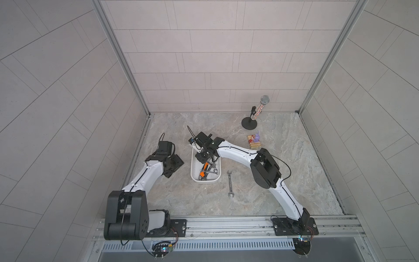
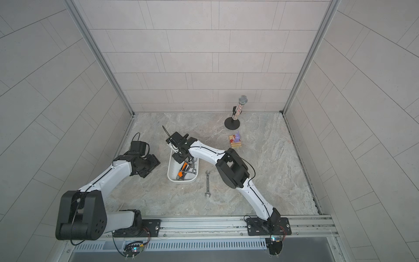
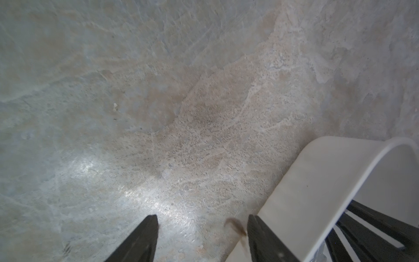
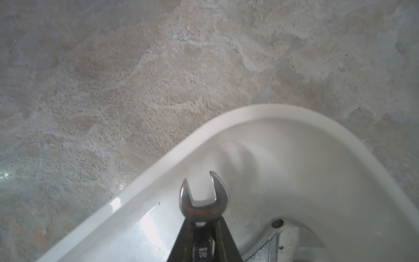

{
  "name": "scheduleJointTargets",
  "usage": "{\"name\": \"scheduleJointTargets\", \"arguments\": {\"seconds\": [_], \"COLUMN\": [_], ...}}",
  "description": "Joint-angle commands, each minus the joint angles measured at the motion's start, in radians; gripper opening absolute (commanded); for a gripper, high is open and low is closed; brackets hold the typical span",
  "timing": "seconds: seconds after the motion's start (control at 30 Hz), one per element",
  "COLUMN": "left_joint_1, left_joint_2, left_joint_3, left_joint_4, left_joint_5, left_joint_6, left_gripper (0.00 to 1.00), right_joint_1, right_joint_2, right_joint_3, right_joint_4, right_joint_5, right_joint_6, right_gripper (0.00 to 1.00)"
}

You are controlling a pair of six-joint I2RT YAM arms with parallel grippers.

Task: Take out the wrench from the storage box
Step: Pick up the wrench from the storage box, then place the wrench at the center of the board.

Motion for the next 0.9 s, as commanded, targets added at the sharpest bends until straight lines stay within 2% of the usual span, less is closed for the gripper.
{"name": "scheduleJointTargets", "arguments": {"seconds": [0.0, 0.27, 0.53, 0.73, 0.87], "left_joint_1": [0.007, 0.007, -0.009, -0.065, -0.114], "left_joint_2": [-0.014, -0.025, -0.048, -0.085, -0.141], "left_joint_3": [0.002, 0.007, 0.025, 0.055, 0.074], "left_joint_4": [0.006, 0.023, 0.017, -0.015, -0.053], "left_joint_5": [0.001, 0.046, 0.086, 0.053, 0.0], "left_joint_6": [-0.004, 0.022, 0.048, 0.1, 0.138], "left_gripper": [0.69, 0.68, 0.68, 0.68, 0.68], "right_joint_1": [-0.007, -0.023, -0.026, -0.036, -0.045], "right_joint_2": [-0.039, -0.104, -0.262, -0.45, -0.637], "right_joint_3": [0.033, 0.027, -0.087, -0.262, -0.494], "right_joint_4": [0.002, 0.028, 0.106, 0.122, 0.151], "right_joint_5": [0.033, 0.046, 0.059, 0.103, 0.156], "right_joint_6": [0.066, 0.157, 0.207, 0.233, 0.262], "right_gripper": [0.0, 0.0, 0.0, 0.0, 0.0]}}
